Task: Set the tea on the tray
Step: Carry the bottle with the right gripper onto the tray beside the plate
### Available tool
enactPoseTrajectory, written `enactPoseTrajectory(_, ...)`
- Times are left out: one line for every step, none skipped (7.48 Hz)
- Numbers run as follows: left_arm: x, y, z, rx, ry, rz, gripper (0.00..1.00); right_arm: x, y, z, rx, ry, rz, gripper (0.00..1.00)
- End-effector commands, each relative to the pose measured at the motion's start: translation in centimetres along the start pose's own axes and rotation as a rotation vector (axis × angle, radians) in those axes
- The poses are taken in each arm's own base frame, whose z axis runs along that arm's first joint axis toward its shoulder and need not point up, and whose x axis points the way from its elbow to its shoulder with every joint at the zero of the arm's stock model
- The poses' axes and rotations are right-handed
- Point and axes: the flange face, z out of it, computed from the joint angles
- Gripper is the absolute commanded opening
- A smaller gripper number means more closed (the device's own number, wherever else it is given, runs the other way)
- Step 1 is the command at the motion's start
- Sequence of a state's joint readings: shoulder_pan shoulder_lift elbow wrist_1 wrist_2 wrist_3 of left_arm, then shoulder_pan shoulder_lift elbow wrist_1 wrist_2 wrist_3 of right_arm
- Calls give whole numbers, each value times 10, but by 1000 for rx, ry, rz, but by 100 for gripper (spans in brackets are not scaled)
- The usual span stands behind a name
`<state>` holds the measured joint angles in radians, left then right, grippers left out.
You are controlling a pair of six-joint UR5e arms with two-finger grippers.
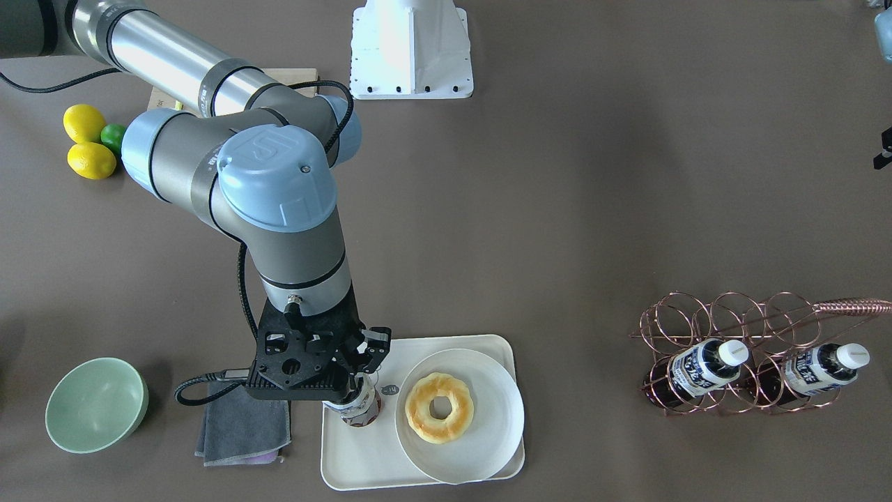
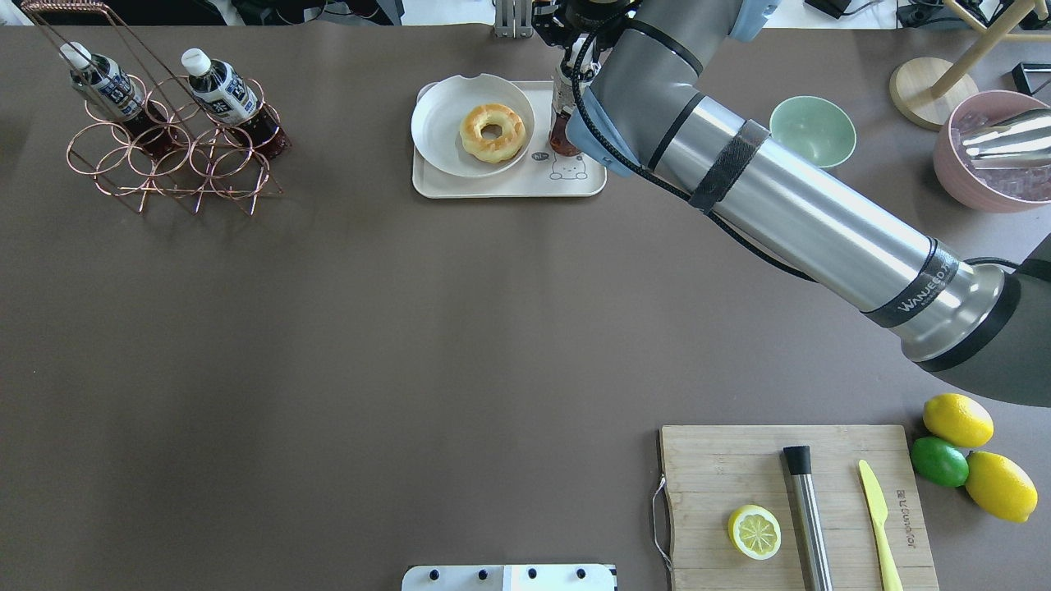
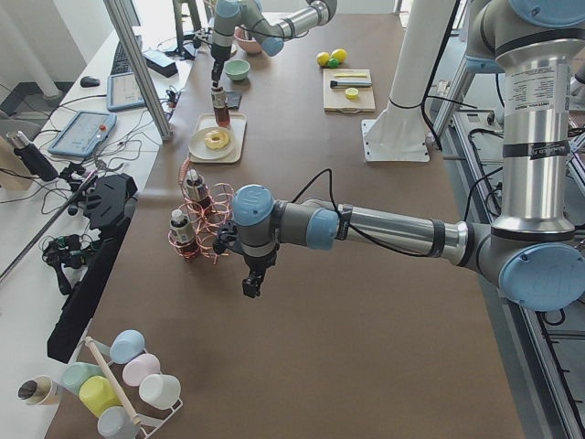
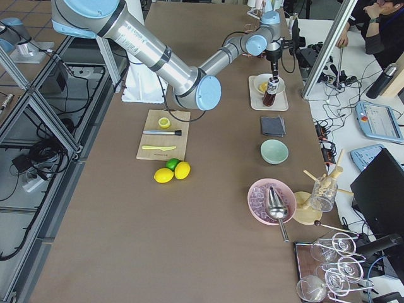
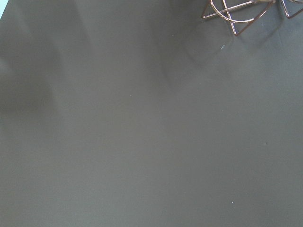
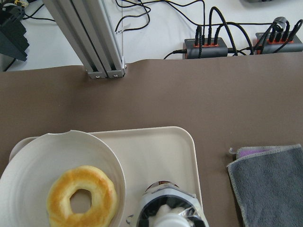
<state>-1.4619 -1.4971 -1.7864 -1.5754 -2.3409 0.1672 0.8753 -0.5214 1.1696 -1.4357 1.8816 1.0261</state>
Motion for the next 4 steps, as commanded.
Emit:
enactPoseTrajectory(-1,1,1,-2,0,-2,100,-6,9,4,-2,-5,-19,78)
enactPoseTrajectory(0,1,0,-1,0,-1,100,-11,11,1,15,-2,-17,99)
enactPoseTrajectory(-1,1,1,-2,0,-2,100,-11,10,0,17,-3,-13,99)
enactPoseTrajectory(-1,2,1,-3,2,-3,100,-13,3,-10,17,-14,-10,99)
